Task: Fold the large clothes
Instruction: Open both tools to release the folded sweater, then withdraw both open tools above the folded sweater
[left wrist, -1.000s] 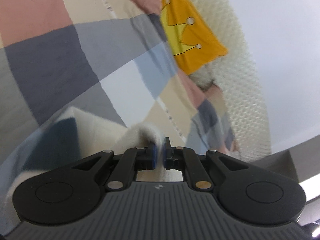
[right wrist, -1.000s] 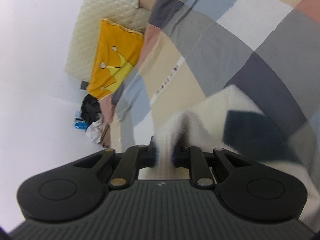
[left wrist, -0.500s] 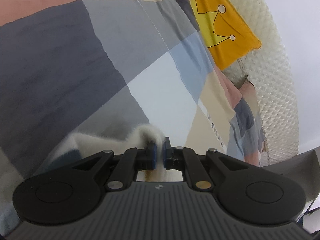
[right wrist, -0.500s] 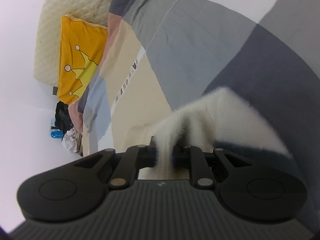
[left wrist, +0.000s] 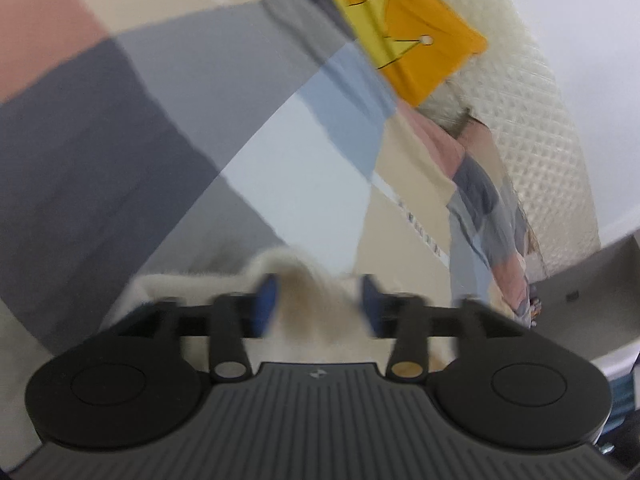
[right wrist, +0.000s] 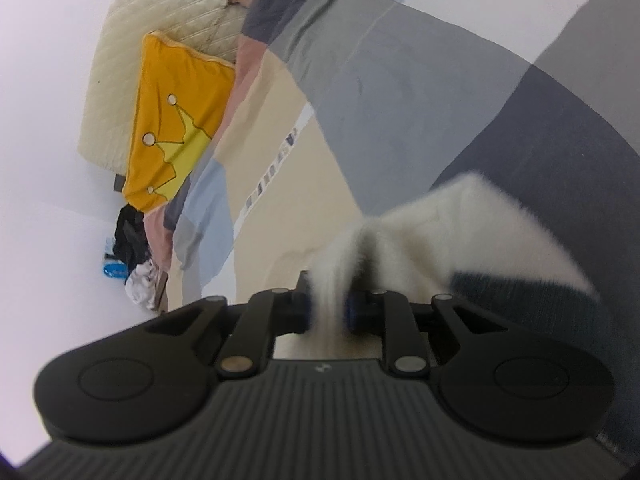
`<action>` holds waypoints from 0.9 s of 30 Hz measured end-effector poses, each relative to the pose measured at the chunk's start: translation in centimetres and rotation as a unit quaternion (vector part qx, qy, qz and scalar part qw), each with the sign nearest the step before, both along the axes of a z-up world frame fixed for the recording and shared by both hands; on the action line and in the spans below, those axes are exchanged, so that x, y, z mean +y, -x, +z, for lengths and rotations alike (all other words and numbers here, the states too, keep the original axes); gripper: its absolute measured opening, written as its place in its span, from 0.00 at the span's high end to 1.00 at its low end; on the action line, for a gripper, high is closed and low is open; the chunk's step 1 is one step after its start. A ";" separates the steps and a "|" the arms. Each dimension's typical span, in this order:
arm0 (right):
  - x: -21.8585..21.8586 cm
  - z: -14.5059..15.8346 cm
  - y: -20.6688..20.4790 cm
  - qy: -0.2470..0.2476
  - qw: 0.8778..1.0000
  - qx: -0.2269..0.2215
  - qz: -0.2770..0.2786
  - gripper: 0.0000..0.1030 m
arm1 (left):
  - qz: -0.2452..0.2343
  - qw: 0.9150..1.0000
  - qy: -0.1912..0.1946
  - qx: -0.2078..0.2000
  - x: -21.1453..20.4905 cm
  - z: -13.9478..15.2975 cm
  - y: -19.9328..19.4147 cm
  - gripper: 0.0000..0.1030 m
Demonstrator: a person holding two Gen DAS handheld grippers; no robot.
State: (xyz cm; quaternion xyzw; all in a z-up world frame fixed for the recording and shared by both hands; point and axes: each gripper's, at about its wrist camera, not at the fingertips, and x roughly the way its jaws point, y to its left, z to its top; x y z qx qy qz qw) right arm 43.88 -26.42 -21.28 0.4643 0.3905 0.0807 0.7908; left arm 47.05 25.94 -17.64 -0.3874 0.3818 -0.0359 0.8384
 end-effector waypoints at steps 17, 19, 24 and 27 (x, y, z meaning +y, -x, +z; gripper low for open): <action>4.7 4.5 1.4 0.222 0.962 -0.109 0.118 0.55 | -0.056 0.977 -0.202 -0.041 -8.7 2.6 2.2 0.35; 4.6 3.5 0.5 0.250 0.956 -0.101 0.115 0.63 | -0.043 0.976 -0.211 -0.040 -8.4 2.0 1.4 0.35; 4.4 2.3 -0.5 0.294 0.944 -0.101 0.111 0.70 | -0.027 0.973 -0.229 -0.020 -7.3 0.1 -0.4 0.35; 4.4 1.3 -0.7 0.312 0.938 -0.103 0.113 0.71 | -0.023 0.971 -0.238 -0.004 -6.9 -1.0 -1.2 0.36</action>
